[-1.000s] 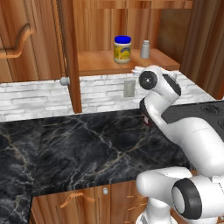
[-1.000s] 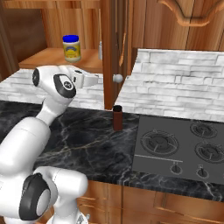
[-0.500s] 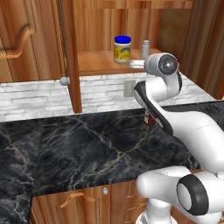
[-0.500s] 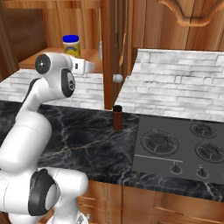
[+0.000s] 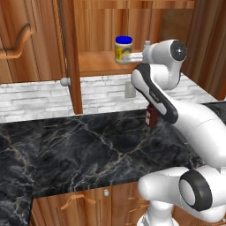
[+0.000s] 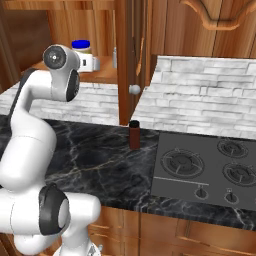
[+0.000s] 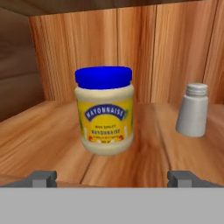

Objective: Collect the paprika, mayonnaise, and shaker from the cabinet and place them next to the stove.

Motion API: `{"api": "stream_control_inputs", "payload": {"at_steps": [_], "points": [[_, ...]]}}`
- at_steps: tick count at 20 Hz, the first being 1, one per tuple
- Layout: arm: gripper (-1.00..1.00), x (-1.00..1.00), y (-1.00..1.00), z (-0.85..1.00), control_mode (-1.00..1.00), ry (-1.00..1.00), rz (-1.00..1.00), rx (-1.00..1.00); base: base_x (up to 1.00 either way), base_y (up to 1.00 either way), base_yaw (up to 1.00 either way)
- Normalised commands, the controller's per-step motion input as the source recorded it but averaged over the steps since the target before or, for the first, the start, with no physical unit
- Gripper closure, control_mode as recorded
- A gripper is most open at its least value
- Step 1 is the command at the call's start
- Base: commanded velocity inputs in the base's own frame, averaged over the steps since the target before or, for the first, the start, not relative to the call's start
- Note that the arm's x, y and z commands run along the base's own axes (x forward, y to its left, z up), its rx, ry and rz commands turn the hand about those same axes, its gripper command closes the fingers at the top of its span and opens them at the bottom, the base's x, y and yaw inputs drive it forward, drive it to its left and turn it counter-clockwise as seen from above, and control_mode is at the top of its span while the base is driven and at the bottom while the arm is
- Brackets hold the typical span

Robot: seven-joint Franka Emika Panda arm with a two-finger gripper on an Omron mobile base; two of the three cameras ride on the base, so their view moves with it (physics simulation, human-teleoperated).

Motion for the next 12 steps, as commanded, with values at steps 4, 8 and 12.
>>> {"api": "stream_control_inputs", "payload": {"at_steps": [4,8,12], "points": [[-1.00,0.03,0.00,0.00,-1.00,0.00,0.00,0.00,0.00,0.00,0.00],[-1.00,0.01,0.13,0.05,-1.00,-0.01,0.00,0.00,0.00,0.00,0.00],[-1.00,0.05,0.12,0.03,-1.00,-0.04,0.00,0.00,0.00,0.00,0.00]]}}
